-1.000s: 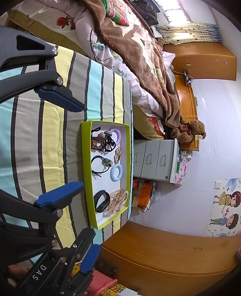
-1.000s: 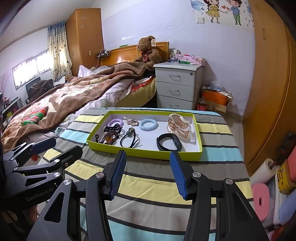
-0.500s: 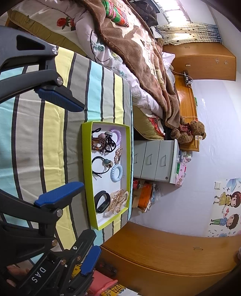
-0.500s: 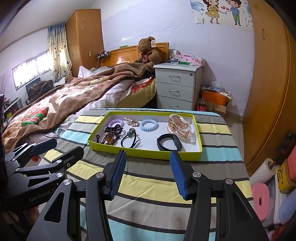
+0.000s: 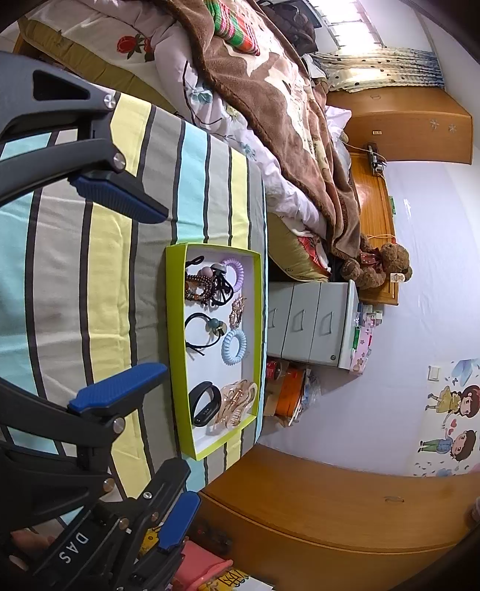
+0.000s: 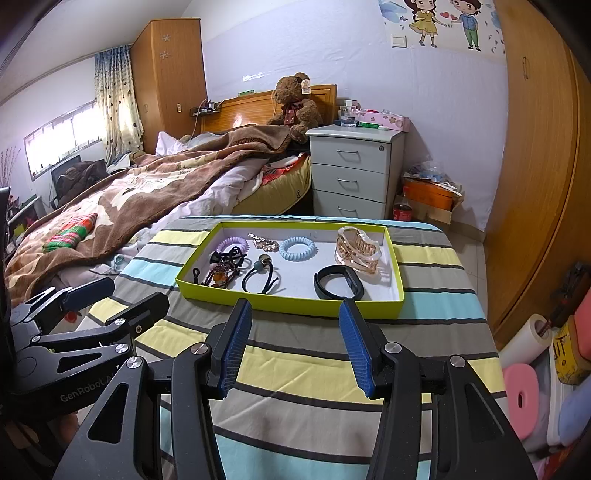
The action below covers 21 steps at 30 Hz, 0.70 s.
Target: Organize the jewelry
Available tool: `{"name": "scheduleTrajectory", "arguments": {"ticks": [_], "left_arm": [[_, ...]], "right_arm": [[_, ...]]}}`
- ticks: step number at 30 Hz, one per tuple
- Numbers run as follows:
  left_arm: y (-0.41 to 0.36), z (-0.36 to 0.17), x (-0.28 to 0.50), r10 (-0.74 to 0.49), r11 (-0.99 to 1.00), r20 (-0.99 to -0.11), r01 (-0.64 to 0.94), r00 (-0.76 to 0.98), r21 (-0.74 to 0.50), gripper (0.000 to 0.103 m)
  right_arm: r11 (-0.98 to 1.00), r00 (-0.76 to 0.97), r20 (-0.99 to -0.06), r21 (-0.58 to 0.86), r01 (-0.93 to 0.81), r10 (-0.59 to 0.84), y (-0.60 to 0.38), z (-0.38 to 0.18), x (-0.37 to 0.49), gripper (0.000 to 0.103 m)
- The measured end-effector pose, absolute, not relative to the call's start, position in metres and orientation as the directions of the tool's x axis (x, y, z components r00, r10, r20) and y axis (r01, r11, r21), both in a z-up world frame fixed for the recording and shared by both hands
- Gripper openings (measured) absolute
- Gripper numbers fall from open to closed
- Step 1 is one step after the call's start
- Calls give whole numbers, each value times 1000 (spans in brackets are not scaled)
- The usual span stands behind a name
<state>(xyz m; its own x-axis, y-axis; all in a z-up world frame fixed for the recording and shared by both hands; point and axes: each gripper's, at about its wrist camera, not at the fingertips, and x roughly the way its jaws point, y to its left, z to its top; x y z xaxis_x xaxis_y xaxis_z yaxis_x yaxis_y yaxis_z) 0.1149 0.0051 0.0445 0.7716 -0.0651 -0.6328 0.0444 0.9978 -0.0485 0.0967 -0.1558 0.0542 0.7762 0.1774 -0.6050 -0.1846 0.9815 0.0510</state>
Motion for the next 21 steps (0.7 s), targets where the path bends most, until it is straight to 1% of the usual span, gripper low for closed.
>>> {"name": "scheduleTrajectory", "arguments": {"ticks": [14,21], "left_arm": [[5,41,115,-61,998,-644,38,763,-48,79],[3,40,115,-36,999,-645,28,763,-23,80]], "right_arm": [[982,776,-606,53,-179,174,-156,55,96,50],[983,775,-608,54,-178,174,-156,55,96,50]]}}
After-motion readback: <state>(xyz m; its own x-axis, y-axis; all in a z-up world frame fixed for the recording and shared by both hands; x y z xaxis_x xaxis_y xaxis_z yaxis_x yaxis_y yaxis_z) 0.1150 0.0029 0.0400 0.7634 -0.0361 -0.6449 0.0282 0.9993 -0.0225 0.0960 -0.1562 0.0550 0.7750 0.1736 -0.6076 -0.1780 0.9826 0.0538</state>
